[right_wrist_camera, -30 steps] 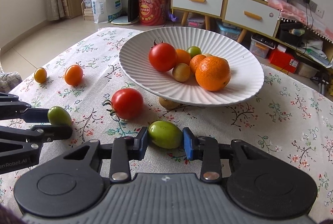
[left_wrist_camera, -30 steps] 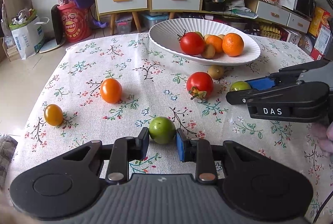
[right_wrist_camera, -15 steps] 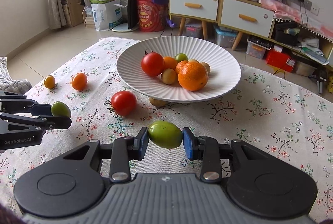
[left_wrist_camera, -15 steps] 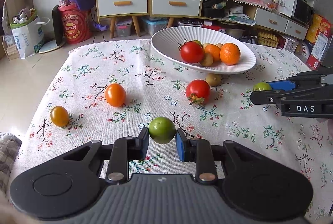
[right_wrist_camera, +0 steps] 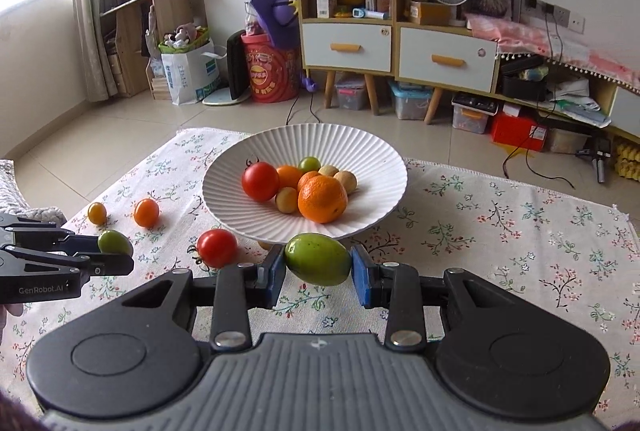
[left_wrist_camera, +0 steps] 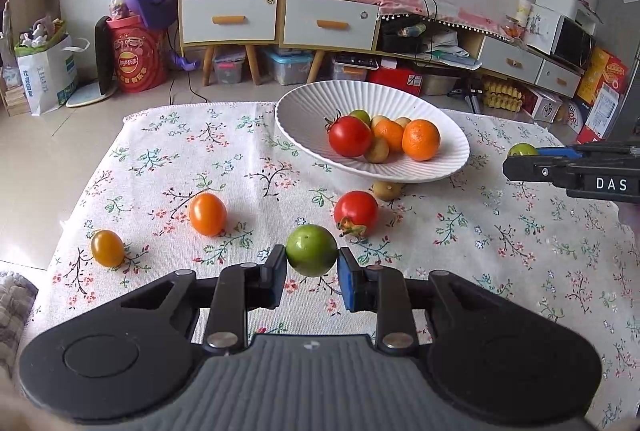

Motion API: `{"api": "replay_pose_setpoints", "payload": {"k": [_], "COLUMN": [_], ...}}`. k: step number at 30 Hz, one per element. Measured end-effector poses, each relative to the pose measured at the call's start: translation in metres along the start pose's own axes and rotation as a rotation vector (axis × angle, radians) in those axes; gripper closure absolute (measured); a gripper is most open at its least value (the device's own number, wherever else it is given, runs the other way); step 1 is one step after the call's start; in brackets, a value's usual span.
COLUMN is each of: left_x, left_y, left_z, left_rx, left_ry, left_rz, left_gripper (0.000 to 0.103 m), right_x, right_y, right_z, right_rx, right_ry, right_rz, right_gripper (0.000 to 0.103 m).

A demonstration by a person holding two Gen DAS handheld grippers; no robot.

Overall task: Organize fruits
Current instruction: 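Carry both green tomatoes over the white bowl and open both tools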

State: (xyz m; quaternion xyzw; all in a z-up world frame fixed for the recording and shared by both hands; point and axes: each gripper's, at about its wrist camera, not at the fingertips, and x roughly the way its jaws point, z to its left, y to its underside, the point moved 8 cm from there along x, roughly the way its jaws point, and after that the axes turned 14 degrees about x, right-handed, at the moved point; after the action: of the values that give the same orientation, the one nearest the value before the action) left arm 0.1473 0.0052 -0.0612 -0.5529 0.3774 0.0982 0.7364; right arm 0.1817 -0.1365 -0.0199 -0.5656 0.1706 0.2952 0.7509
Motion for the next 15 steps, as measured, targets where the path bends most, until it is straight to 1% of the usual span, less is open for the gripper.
{"api": "replay_pose_setpoints", "payload": {"k": [7, 10, 15], "left_x": [0.004, 0.013, 0.036], "left_y": [-0.034, -0.05, -0.072], "left_z": [-0.002, -0.002, 0.001], "left_rx": [0.011, 0.014, 0.023], "left_ry": [0.034, 0.055, 0.054], "left_rz": [-0.034, -0.047, -0.06], "left_gripper": [0.076, 0.076, 0.076], "right_x": [0.008, 0.013, 0.028], "right_y": [-0.019, -0.025, -0.035], "right_z": [-0.01, -0.015, -0.022], "right_rx": [0.065, 0.079, 0.112], "right_ry": [0.01, 0.016, 0.019], "right_rz": [-0.042, -0.049, -0.044], "right_gripper": [0.071, 0.071, 0.071]}}
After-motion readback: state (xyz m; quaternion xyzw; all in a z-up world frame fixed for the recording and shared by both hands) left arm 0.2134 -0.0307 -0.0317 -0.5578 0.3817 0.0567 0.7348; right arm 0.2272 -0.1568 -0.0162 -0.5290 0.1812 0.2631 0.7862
